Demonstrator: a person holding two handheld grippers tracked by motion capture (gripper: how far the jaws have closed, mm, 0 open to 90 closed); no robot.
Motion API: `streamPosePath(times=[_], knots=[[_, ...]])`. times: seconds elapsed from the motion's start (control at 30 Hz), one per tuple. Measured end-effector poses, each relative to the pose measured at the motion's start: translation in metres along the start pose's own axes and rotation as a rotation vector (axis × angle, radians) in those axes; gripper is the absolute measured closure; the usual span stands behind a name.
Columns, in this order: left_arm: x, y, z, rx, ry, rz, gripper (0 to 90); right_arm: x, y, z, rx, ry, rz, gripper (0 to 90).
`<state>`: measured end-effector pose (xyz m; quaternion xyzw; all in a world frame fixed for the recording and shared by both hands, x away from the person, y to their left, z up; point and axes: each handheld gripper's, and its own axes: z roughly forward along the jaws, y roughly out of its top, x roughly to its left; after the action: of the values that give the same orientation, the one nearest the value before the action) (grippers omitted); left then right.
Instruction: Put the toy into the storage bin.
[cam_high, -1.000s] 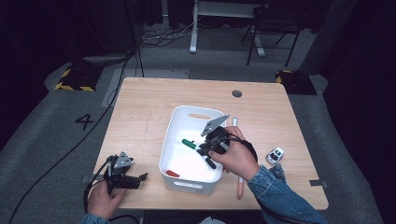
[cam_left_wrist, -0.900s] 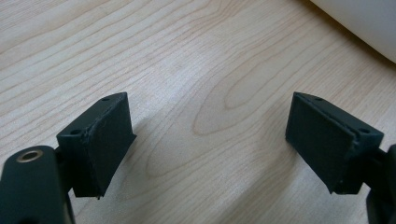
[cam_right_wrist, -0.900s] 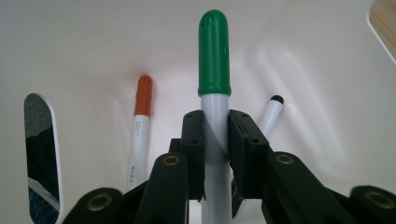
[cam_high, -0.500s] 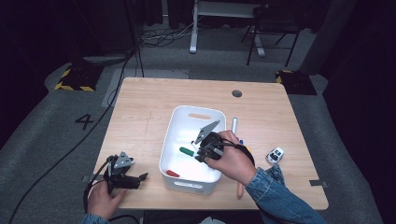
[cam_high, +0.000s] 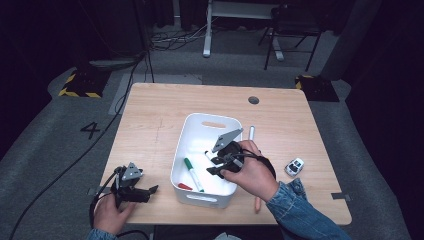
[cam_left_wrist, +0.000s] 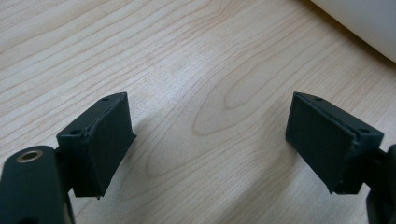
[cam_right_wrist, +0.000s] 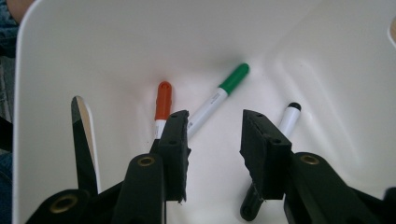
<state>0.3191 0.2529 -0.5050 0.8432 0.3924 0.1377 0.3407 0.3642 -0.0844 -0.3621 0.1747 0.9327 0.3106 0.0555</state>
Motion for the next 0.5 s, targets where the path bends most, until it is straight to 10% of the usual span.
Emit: streamPosePath(times=[0.5], knots=[[0.0, 0.0, 0.0, 0.0, 0.0, 0.0, 15.1, -0.018, -0.026, -0.051, -0.103, -0.072, 0.09, 62.7]])
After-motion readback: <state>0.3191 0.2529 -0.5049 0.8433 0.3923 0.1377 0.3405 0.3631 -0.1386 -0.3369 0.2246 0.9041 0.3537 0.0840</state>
